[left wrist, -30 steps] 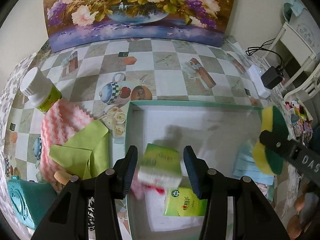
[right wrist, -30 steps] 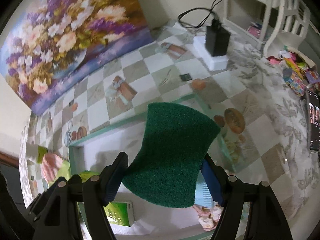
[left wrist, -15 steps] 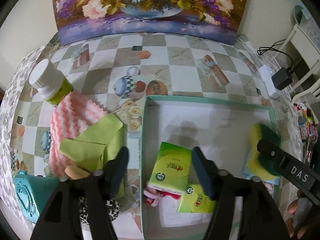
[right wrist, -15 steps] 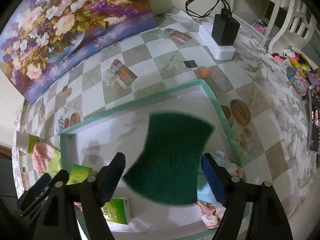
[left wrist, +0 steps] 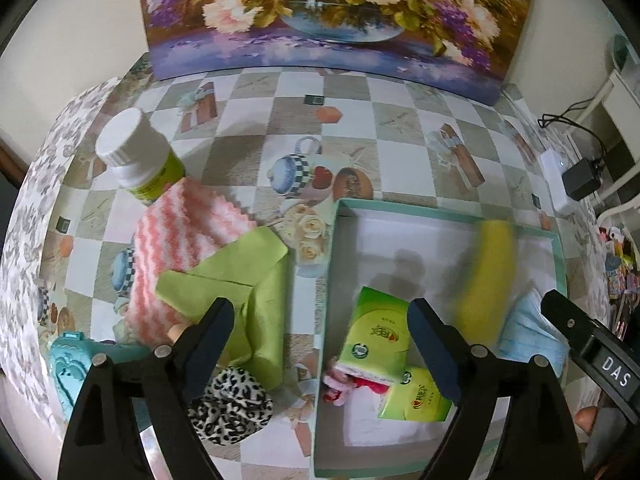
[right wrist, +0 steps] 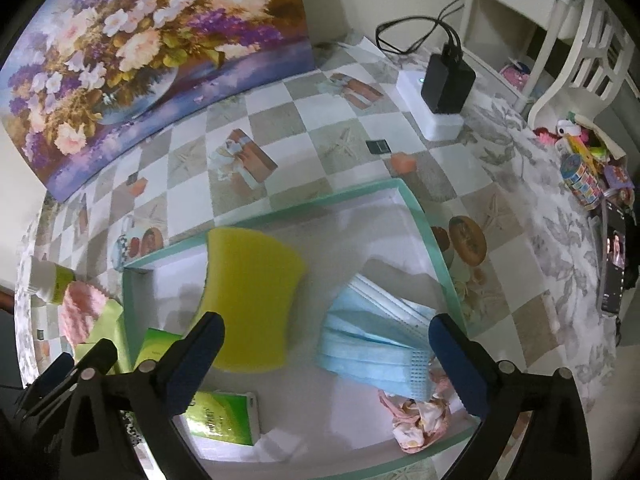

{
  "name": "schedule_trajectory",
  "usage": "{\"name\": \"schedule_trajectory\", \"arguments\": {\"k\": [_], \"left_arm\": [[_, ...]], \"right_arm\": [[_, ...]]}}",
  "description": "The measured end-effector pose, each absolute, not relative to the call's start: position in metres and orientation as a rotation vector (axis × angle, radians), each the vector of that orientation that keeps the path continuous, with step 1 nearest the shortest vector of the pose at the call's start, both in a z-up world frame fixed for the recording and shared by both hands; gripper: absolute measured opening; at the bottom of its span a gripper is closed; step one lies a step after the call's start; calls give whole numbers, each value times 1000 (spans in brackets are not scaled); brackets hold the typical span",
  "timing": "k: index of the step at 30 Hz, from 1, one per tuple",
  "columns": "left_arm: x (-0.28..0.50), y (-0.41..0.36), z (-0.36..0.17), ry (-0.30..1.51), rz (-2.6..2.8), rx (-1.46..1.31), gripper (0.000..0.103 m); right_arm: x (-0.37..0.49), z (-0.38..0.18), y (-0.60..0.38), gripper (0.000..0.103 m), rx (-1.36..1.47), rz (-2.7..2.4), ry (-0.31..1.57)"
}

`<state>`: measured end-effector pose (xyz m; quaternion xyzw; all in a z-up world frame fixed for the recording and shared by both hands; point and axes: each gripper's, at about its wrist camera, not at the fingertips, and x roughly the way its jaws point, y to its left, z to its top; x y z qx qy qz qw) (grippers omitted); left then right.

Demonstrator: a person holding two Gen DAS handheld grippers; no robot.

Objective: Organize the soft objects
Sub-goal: 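Open both tools to drop the tissue pack and sponge in the tray, then move both tools back to the remaining pile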

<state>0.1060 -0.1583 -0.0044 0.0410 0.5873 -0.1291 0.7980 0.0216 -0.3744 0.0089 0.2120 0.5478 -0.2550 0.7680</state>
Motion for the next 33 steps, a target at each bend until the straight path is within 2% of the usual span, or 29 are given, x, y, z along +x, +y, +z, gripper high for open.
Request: {"name": "schedule_trajectory", "arguments": {"k": [15,33], "left_arm": [[119,-98,36,1198,-226,-1,89],[144,72,35,1172,133,-180,89]], "right_arm": [[33,41,-343,103,379,-508,1133],[56,46,-294,103,302,-415,1146]]}}
